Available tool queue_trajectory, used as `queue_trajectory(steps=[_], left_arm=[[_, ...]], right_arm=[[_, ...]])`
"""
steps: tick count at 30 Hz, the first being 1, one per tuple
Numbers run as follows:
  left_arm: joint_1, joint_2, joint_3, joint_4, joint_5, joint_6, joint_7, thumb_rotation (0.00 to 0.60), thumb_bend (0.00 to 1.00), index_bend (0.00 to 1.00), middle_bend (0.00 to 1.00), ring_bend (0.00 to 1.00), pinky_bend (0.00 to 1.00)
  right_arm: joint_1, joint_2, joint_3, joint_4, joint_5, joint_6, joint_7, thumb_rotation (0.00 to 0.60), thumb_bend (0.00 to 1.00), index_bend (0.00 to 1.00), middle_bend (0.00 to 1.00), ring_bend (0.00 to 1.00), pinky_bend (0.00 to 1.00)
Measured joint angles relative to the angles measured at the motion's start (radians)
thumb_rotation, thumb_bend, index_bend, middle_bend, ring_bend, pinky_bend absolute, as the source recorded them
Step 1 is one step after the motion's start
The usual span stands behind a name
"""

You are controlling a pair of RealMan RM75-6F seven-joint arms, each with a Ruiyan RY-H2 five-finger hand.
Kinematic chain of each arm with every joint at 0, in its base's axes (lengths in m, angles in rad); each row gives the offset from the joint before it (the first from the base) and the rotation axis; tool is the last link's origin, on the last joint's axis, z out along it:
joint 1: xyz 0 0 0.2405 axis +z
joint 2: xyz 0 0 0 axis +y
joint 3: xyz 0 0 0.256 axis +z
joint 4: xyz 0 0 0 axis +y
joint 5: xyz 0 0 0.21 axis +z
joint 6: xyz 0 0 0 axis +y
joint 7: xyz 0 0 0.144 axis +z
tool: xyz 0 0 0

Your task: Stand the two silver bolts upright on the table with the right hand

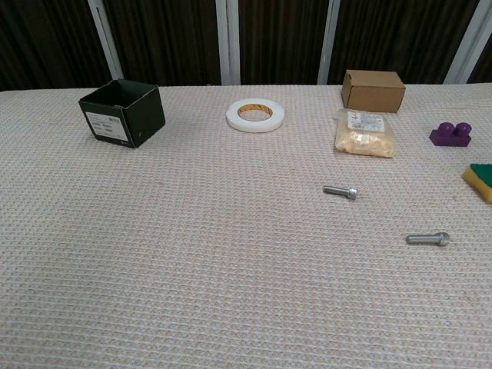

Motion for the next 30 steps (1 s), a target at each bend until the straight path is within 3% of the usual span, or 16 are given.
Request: queue_trajectory(steps=[24, 30], left_arm=[[0.006, -0.004, 0.005, -0.005, 0.009, 0.011, 0.016, 0.600, 0.15, 0.14, 0.12, 0.01, 0.08], [0.005, -0.006, 0.007, -0.005, 0.014, 0.010, 0.024, 0.600, 0.15, 0.14, 0.12, 0.01, 0.08]], right_arm=[[0.007, -0.024, -0.016, -0.023, 0.031, -0.053, -0.005, 0.600, 0.18, 0.07, 0.00, 0.00, 0.00], [0.029, -0.042, -0.013, -0.054, 0.051, -0.102, -0.018, 0.600, 0.18, 0.11, 0.00, 0.00, 0.00]])
